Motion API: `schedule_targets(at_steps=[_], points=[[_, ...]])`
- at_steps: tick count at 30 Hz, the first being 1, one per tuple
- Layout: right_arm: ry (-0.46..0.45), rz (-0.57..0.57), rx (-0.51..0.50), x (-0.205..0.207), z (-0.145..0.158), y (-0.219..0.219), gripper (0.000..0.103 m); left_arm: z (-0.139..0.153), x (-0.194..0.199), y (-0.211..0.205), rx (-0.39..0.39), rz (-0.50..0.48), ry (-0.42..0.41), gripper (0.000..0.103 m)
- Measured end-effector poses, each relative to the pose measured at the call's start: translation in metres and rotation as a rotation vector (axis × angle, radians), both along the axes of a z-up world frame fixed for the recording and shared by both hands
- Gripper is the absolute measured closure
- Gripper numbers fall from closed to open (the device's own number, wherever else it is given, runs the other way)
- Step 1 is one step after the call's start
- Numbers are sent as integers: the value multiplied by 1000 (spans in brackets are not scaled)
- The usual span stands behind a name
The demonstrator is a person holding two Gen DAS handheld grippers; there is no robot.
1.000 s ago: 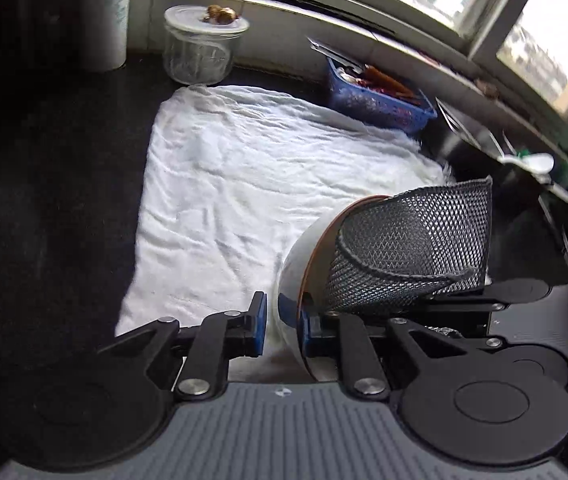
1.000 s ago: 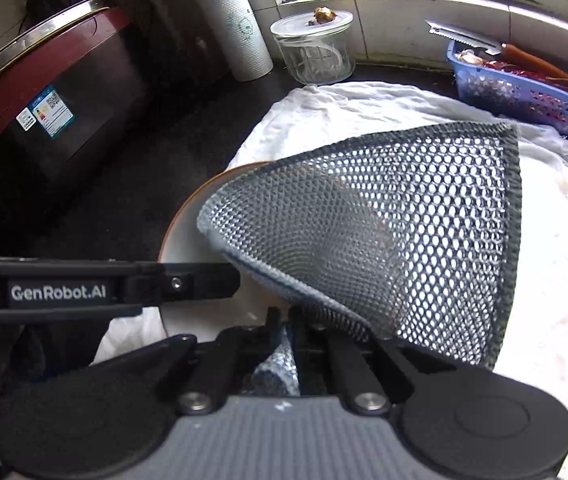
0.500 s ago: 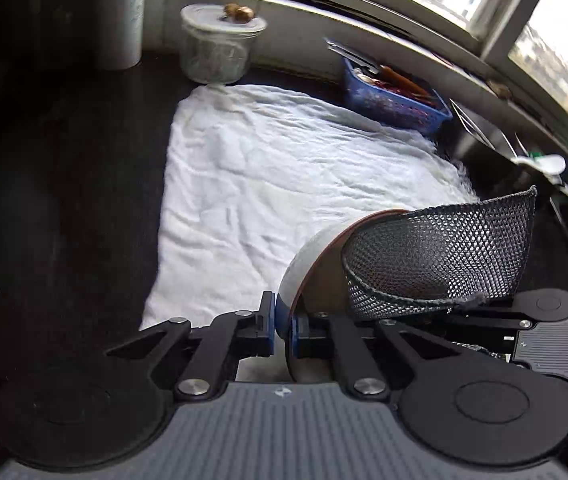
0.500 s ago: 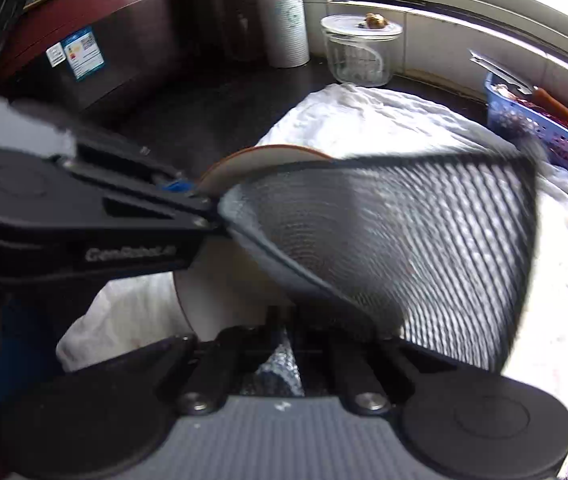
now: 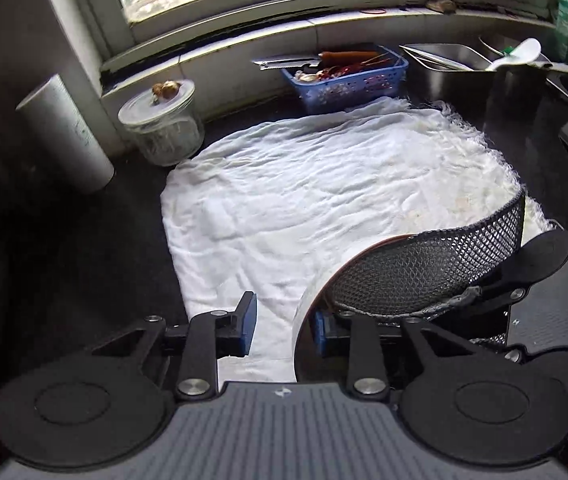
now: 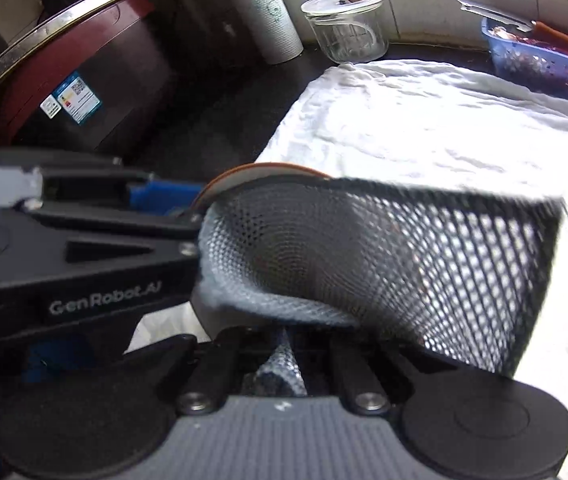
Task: Clean bowl
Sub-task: 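Rub the grey mesh cloth around the bowl's inner wall while the left gripper tilts the bowl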
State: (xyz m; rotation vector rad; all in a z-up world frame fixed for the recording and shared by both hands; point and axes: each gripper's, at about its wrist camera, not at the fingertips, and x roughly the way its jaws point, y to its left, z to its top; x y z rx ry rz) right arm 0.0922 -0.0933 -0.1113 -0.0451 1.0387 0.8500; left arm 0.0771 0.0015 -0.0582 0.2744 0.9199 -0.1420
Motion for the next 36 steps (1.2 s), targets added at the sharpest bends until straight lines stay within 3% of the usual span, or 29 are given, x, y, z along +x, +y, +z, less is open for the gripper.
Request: schedule_targets(at_steps=[3,5,8,10,11,12,14,17,19,20,21,22,24,25,27,31,34,36], points=[[-33,2,-26,-1,3,-1,100,-6,-5,21,-140,116,15,98],[-33,-35,-13,1,4,-9,100,-13,-11,47,-333,264,32,97],[50,-106,69,8,0,-19,102,-28,-25,74,-589,492,51,93],[106,-126,112,8,-5,-15,101,-37,-29,81,-671,567,88,93],[120,-124,127,7,-6,-13,99,-42,-28,81,-685,576,128,94],[131,-115,144,5,-7,-9,98,-44,-25,78,-648,543,160,94],[130,-102,120,4,-8,-4,100,-34,-20,64,-486,434,141,90],[116,-102,103,4,-8,-5,99,-12,-12,33,-197,229,48,74],[91,-94,82,4,-5,-4,99,1,-7,13,-15,92,-13,74],[88,-87,79,4,-5,-3,99,0,-6,9,12,58,-18,75],[87,-81,75,4,-4,-2,99,-2,-5,11,-4,51,-13,91],[75,-69,66,2,-4,0,99,-4,-5,12,-19,45,-9,98],[57,-64,55,0,-2,-1,100,-7,-6,21,-95,97,-4,98],[49,-73,52,-1,-1,-3,99,-10,-7,35,-202,170,12,96],[60,-106,68,0,-1,-11,99,-23,-15,70,-507,359,45,94],[119,-160,142,4,-5,-18,99,-48,-31,88,-791,537,64,92],[148,-175,193,3,-5,-14,99,-52,-29,89,-807,553,74,93],[142,-165,184,3,-5,-13,101,-43,-22,77,-692,484,91,92]])
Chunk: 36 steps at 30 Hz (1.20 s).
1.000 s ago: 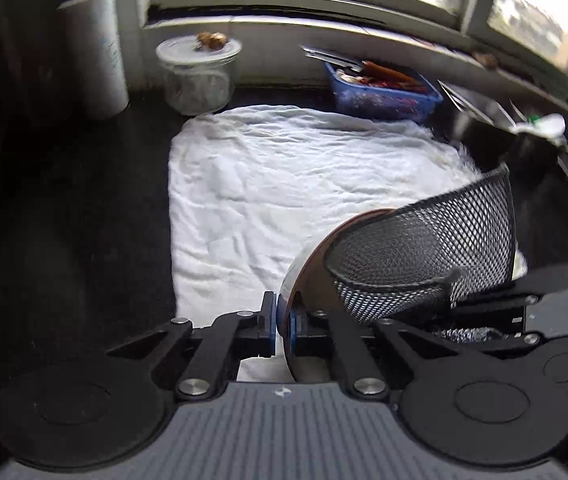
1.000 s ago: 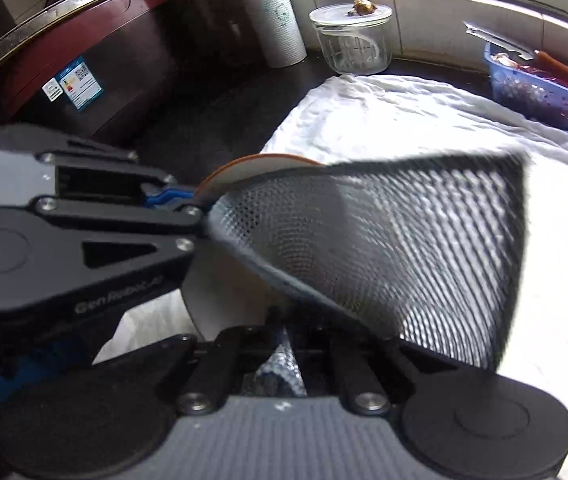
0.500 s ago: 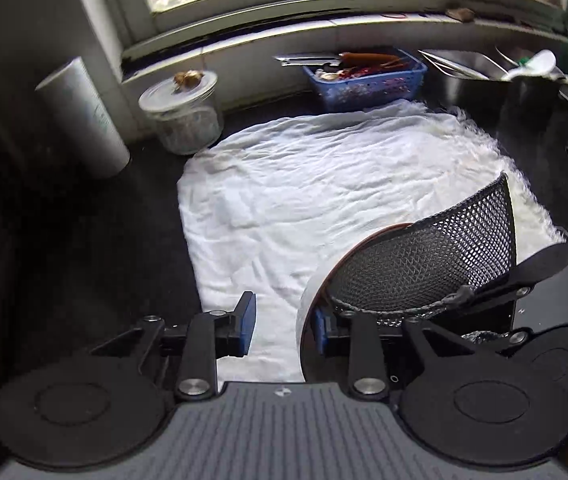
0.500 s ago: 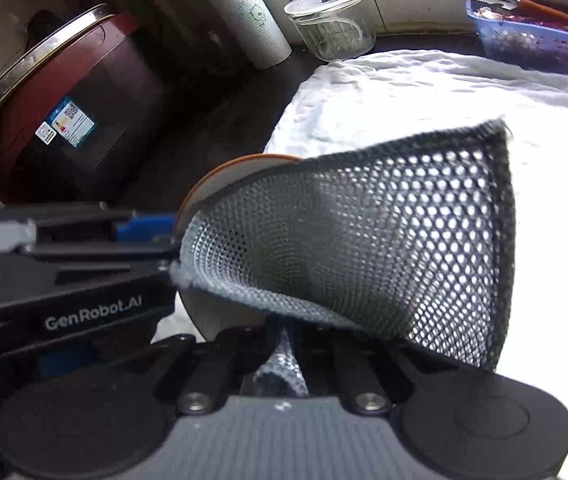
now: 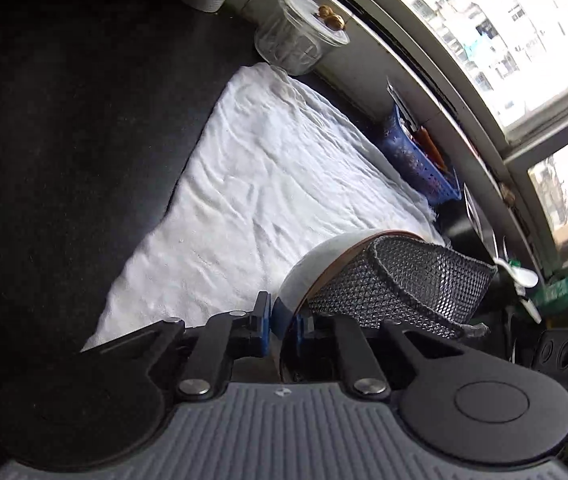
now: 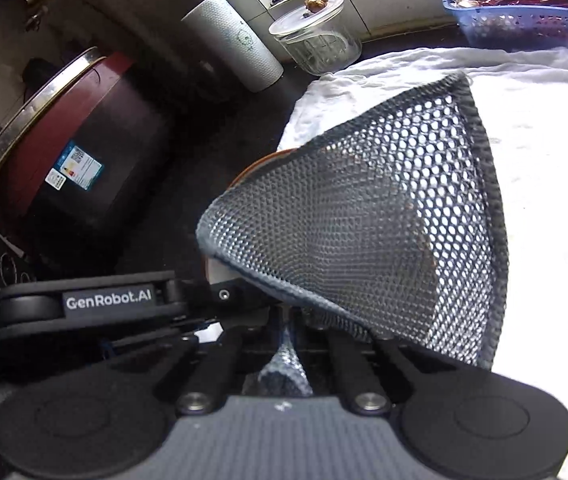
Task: Clean bowl
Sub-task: 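Rub the grey mesh cloth around the bowl's inner wall while the left gripper tilts the bowl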
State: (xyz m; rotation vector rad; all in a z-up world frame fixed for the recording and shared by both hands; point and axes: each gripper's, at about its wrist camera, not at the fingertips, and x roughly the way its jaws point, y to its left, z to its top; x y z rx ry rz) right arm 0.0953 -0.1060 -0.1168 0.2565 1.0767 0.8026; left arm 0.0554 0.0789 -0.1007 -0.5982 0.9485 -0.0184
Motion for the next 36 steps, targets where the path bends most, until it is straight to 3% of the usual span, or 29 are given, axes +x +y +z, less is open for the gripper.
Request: schedule_targets(at_steps=[3,9,10,12,15,19,22,24,25,27,30,31,33,36], points=[[17,-6,-6,2,-2,-2,99,23,13,-28,279,-187,-19,89],[-7,16,-34,2,1,-1,99,44,27,-53,546,-388,-73,84],[-16,25,-46,2,2,0,99,43,26,-52,534,-393,-74,97],[-40,39,-72,0,3,1,100,38,24,-38,423,-306,-55,96],[-79,20,-102,-3,7,-6,101,25,17,-9,195,-113,-16,95],[-35,1,-68,-1,0,-6,99,17,2,-4,65,35,15,93],[3,9,-31,-2,-3,0,98,16,5,-11,104,-23,51,94],[-11,26,-54,-1,-2,4,98,27,12,-24,238,-148,23,90],[-20,28,-71,0,-2,4,98,34,14,-31,318,-202,-2,79],[-17,26,-85,2,-4,2,99,42,22,-42,438,-302,-42,70],[-44,37,-119,2,-1,1,99,46,30,-54,562,-447,-83,69],[-62,44,-140,2,1,2,99,44,31,-54,555,-470,-87,76],[-89,49,-176,3,4,1,99,38,32,-40,409,-419,-63,91],[-97,37,-185,3,2,-4,101,29,20,-28,267,-232,-59,90]])
